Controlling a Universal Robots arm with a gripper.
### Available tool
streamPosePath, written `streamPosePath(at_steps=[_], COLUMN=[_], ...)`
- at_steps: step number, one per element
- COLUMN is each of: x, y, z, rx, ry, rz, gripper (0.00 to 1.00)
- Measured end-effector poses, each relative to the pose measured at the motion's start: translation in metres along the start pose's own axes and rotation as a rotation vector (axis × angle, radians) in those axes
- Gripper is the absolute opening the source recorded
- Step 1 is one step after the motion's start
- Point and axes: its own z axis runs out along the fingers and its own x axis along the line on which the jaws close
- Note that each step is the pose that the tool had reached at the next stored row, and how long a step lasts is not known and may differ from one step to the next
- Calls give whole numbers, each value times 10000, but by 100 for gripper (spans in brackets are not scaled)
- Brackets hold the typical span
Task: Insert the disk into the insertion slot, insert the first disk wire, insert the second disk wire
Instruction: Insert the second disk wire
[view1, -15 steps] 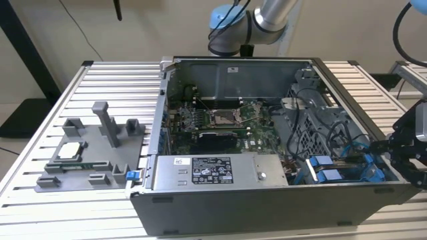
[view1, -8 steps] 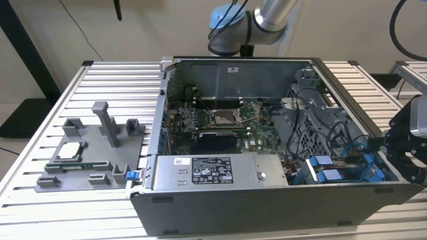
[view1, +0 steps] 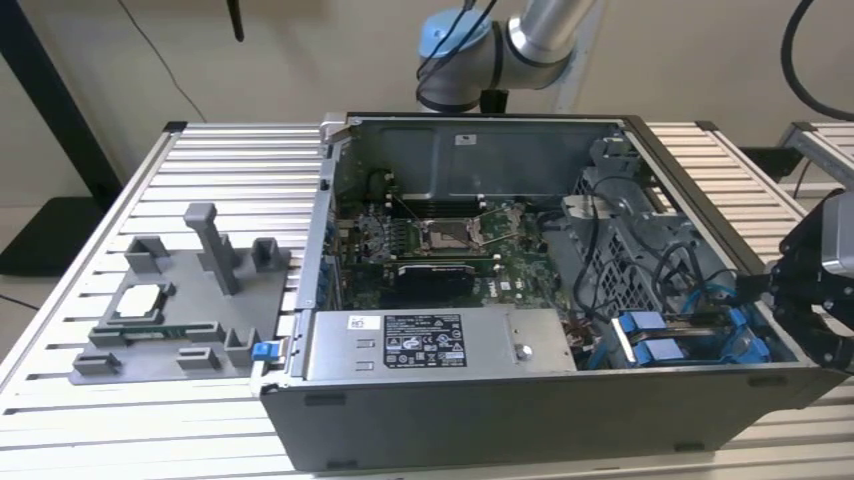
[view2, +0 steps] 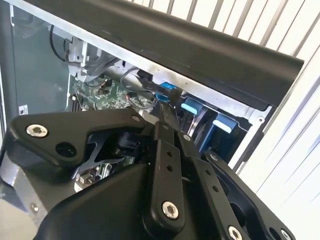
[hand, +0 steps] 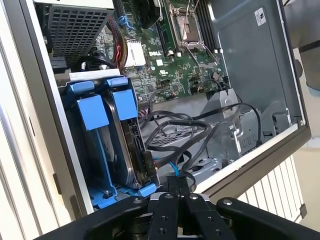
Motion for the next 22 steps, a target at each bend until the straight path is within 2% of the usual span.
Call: streamPosePath(at_steps=[1, 8, 11, 12, 17, 20, 21, 22], x=[11, 57, 63, 64, 73, 79, 80, 82], y=[-8, -54, -61, -62, -66, -67, -67, -67], z=[6, 74, 84, 86, 100, 108, 110, 113], rx=[-1, -5, -13, -22, -110, -137, -141, -146], ry=[-1, -2, -39, -72, -384, -502, -530, -557], rz=[0, -4, -2, -3, -6, -11, -13, -15], gripper=[100, 100, 100, 100, 100, 100, 0, 0])
